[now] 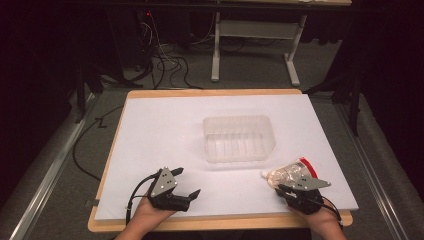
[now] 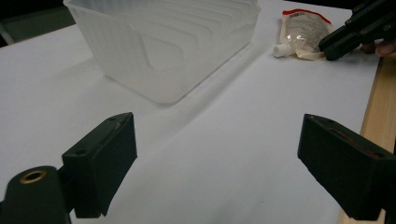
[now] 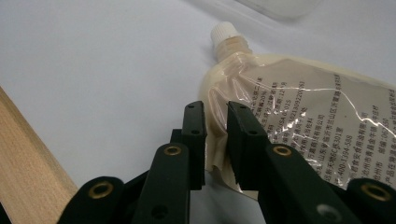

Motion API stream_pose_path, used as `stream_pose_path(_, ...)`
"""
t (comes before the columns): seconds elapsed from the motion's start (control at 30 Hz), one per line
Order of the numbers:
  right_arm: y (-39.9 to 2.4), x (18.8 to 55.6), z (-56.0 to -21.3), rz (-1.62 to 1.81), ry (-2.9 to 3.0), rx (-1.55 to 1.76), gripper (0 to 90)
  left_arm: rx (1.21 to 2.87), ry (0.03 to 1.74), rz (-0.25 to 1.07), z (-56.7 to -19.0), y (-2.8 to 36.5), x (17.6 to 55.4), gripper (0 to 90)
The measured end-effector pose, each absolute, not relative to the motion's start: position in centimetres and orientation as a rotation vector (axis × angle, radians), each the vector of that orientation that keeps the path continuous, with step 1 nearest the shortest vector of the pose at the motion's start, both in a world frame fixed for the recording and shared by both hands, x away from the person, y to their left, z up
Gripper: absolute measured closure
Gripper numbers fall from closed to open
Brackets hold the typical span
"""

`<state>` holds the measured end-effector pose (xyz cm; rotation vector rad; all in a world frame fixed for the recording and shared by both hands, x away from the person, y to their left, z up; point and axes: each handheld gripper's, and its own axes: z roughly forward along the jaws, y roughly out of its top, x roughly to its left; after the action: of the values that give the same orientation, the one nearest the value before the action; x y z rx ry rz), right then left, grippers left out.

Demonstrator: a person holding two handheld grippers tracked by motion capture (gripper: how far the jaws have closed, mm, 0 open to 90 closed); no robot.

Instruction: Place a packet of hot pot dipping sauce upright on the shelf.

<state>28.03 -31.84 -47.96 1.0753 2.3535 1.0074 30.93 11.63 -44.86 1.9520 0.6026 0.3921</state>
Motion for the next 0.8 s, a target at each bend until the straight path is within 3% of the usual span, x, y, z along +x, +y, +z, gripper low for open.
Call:
stream_pose_path(0.37, -32.0, 28.1, -47.8, 0.991, 2.348, 1.051, 89.7, 1.966, 0.599, 0.387, -45.0, 11.4, 31.0, 12.4)
stream_pose_path(0.8, -33.3, 27.3, -45.3, 1.214, 2.206, 1.055, 90.0, 1.961, 0.604, 0.388, -45.0, 11.5, 31.1, 12.5)
